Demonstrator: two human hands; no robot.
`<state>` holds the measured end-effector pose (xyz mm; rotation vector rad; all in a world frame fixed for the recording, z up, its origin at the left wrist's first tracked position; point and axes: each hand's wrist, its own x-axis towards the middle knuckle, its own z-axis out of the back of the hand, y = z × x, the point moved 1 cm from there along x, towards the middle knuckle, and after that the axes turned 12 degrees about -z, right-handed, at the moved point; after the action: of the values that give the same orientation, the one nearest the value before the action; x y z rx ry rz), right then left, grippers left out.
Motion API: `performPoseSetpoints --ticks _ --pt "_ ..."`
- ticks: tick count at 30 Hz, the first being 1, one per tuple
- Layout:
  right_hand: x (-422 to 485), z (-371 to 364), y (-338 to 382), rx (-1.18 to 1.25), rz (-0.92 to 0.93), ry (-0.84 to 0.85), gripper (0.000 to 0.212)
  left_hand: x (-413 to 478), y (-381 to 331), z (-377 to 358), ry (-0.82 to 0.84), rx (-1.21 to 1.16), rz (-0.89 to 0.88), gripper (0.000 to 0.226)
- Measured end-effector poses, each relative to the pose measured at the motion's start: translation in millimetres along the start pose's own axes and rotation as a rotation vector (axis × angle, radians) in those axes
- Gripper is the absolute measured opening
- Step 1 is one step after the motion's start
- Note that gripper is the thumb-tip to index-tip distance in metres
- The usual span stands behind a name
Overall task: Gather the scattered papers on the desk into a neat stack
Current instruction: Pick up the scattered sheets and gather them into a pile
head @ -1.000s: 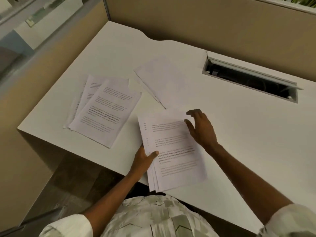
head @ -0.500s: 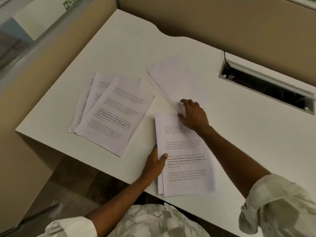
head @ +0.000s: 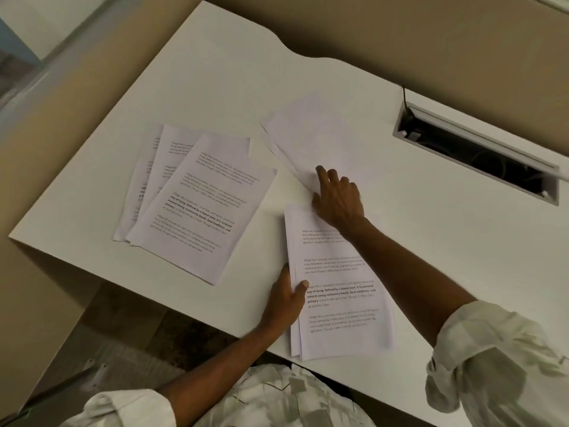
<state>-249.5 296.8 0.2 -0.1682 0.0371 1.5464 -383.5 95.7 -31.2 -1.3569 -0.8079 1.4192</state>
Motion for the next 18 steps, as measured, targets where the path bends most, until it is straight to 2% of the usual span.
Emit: performPoseSetpoints --ticks 11,15,18 --pt "9 8 7 -0.17 0.074 -0.031 0.069 -9 -4 -4 -0.025 -0.037 -0.018 0.045" --pt "15 23 -1 -0.06 0.103 -0.124 0.067 -13 -4 -6 -0.044 -0.043 -0.004 0.044" --pt "22 53 -7 0.121 0.063 -0.177 0.067 -12 -4 -6 -0.057 -0.06 0.016 0.043"
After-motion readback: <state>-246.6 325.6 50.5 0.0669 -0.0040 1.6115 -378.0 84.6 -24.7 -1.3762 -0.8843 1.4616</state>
